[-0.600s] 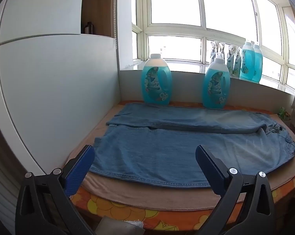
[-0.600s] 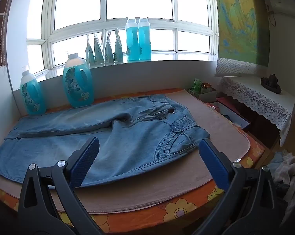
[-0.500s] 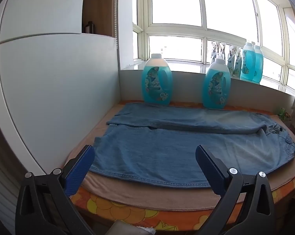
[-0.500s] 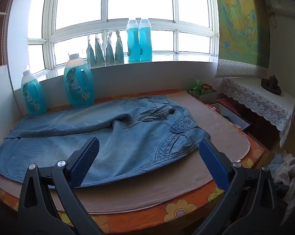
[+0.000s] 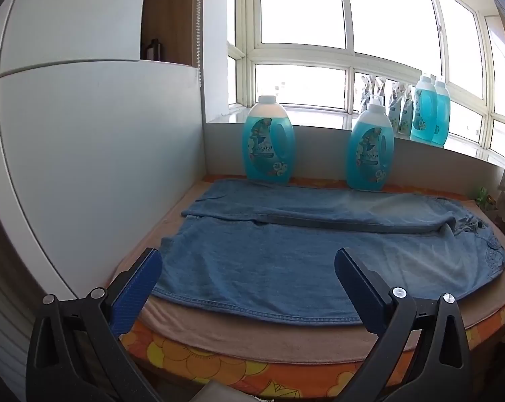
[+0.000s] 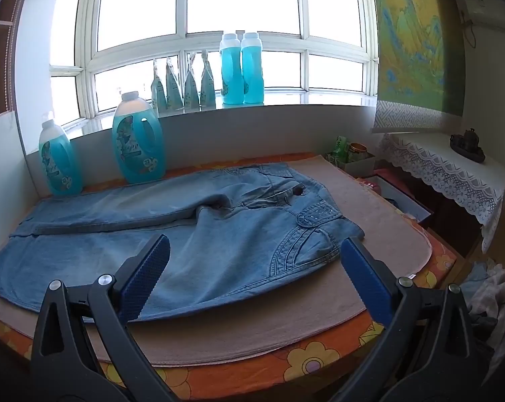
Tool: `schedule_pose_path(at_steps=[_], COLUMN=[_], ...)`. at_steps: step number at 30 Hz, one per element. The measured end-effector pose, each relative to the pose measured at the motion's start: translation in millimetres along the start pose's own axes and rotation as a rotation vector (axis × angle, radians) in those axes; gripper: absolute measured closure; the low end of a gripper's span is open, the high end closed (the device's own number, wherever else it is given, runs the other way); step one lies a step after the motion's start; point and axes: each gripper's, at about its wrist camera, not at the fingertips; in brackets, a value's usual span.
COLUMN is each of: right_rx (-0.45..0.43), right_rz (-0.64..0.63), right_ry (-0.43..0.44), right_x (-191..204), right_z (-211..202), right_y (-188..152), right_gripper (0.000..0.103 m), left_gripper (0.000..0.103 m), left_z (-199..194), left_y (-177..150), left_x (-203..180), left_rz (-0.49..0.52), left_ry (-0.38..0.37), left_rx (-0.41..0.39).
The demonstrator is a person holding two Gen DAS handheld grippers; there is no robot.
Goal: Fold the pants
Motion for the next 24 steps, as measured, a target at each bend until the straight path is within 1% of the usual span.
schedule_pose_path(at_steps=[24], right_rx=[0.01], right_rz=[0.001], right_ry=[0.011], right_x=[2.6], right_z=[4.5], right_y=[-2.8], right_gripper=[0.0], left_gripper=[0.001], left_z=[-0.5], left_y=[4.4], left_x=[-1.2], left_rz=[-0.003], left_ry=[-0.009], left_rx=[-0.013])
Point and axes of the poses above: each gripper's, at about its wrist camera, not at the fingertips, and z roughly the way its jaws point, x to its left, y to its top
